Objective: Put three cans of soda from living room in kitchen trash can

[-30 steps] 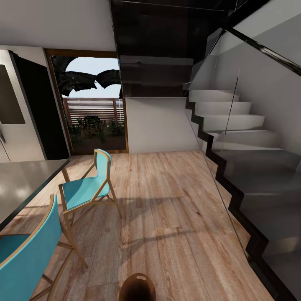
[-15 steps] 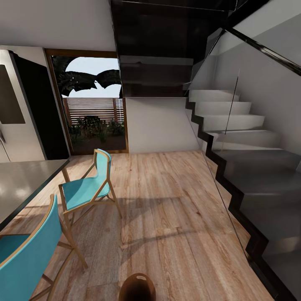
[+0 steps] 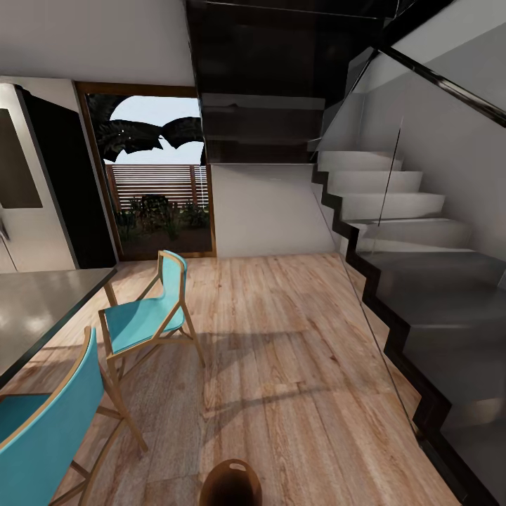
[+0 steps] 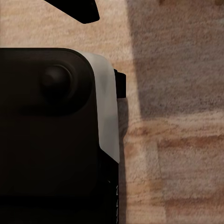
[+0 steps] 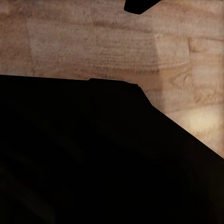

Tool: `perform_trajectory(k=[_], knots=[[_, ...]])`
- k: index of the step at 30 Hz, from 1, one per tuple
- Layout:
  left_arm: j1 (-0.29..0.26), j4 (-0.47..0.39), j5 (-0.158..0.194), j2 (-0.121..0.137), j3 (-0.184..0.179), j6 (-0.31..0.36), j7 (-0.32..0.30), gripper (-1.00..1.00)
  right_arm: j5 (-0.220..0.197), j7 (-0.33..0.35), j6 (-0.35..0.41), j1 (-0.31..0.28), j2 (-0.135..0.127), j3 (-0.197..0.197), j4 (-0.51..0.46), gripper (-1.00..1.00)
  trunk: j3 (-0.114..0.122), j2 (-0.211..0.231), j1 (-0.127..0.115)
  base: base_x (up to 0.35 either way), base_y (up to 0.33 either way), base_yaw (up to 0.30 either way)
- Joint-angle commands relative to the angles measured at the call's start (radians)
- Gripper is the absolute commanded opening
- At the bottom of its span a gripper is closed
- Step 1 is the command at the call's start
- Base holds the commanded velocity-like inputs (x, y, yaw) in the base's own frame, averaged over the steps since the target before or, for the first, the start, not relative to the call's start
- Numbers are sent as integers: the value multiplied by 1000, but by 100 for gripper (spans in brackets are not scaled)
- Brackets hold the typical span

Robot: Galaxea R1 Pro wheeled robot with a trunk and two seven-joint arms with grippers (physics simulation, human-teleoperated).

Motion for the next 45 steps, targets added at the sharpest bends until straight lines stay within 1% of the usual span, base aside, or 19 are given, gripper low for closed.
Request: perform_trajectory(k=[1,45], knots=[[0,0,0,0,0,0,0,100,0,0,0,0,0,0,0,100,0,0,0,0,0,0],[0,0,0,0,0,0,0,100,0,0,0,0,0,0,0,100,0,0,0,0,0,0]])
